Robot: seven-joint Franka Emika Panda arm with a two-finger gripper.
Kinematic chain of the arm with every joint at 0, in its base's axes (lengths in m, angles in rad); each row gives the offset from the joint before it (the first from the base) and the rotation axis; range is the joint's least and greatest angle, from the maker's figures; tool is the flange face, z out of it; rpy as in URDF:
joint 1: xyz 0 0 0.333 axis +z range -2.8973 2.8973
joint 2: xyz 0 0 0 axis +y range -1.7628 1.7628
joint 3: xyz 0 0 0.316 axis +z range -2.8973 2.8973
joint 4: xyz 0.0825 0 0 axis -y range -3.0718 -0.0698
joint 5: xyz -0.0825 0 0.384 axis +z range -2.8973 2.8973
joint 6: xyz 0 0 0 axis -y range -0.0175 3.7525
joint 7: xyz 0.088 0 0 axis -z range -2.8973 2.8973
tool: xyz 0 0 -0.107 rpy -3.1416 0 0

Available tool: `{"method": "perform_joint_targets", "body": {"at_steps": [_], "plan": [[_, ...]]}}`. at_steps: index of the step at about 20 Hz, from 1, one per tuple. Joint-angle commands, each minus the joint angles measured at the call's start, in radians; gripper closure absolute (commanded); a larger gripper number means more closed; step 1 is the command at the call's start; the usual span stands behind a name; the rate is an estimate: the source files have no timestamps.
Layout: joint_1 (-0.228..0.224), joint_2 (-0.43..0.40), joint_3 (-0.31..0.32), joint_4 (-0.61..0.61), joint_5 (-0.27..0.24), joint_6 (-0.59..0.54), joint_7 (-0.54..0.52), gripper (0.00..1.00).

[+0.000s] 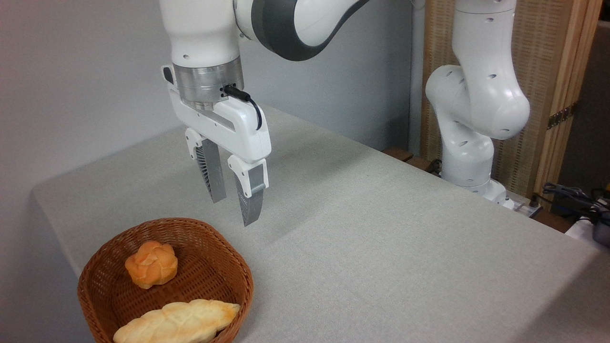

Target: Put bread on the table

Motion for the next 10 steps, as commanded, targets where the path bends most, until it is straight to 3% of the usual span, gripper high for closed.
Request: {"method": "perform_joint_targets", "body": {"at_steps": [1,10], "plan": [[0.005,-0.007,0.001,0.016,-0.020,-0.038,0.011,0.00],[0.005,-0.008,-0.002,0.016,-0.020,-0.038,0.014,0.00]]}}
